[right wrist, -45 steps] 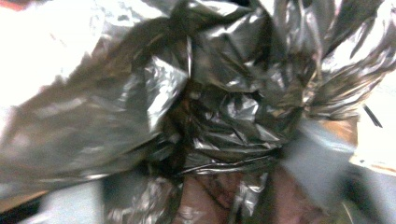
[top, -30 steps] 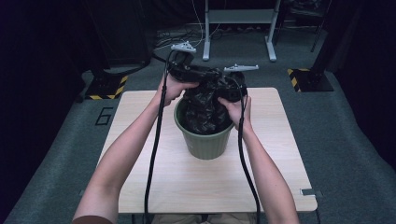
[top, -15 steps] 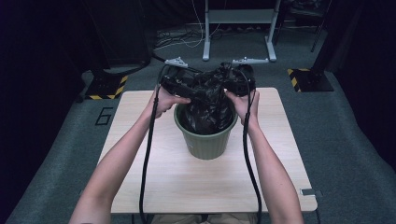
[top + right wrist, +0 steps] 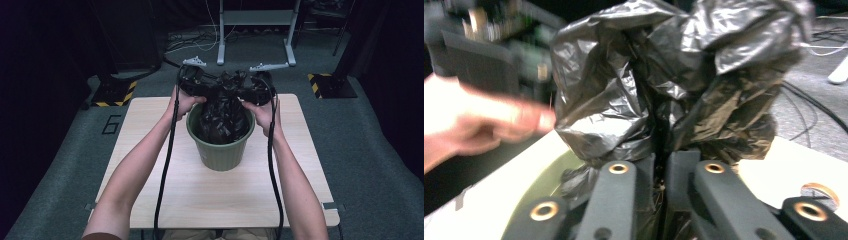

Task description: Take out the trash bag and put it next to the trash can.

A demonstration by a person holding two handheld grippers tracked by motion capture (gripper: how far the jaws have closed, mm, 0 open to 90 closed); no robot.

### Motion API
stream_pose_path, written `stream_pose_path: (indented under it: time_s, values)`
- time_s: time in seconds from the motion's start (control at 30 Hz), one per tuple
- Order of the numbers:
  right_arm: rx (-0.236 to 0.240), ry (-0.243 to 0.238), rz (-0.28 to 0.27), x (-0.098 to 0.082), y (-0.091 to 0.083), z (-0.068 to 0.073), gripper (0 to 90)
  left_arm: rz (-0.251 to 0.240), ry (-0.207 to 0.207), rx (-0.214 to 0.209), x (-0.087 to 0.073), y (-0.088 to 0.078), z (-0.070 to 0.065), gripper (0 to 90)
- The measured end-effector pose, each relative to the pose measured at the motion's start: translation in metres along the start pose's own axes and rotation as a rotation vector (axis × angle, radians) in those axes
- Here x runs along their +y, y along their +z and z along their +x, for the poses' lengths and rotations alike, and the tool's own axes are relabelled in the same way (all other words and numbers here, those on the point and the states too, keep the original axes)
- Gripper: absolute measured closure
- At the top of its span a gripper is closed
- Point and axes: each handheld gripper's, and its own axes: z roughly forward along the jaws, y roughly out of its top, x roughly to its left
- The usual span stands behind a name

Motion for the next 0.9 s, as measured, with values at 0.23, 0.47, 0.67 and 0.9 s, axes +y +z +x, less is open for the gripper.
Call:
stream_pose_path:
  time_s: [0.23,0.47,0.67,0.9]
  values:
    - [0.022,-0.014,0.021,0.008,0.01,0.005,58.9,-0.053,0.054,-0.04,0.034,-0.018,-0.015,90.0]
    - [-0.008,0.022,-0.052,0.008,0.021,0.005,63.1,-0.083,0.08,-0.098,0.044,-0.022,-0.035,90.0]
    - [-0.017,0.029,-0.096,0.009,0.016,0.006,88.8,-0.115,0.021,-0.106,0.032,-0.031,-0.026,75.6]
    - [-0.057,0.017,-0.1,0.012,0.005,0.011,89.8,-0.141,-0.048,-0.05,0.001,-0.052,-0.014,31.2]
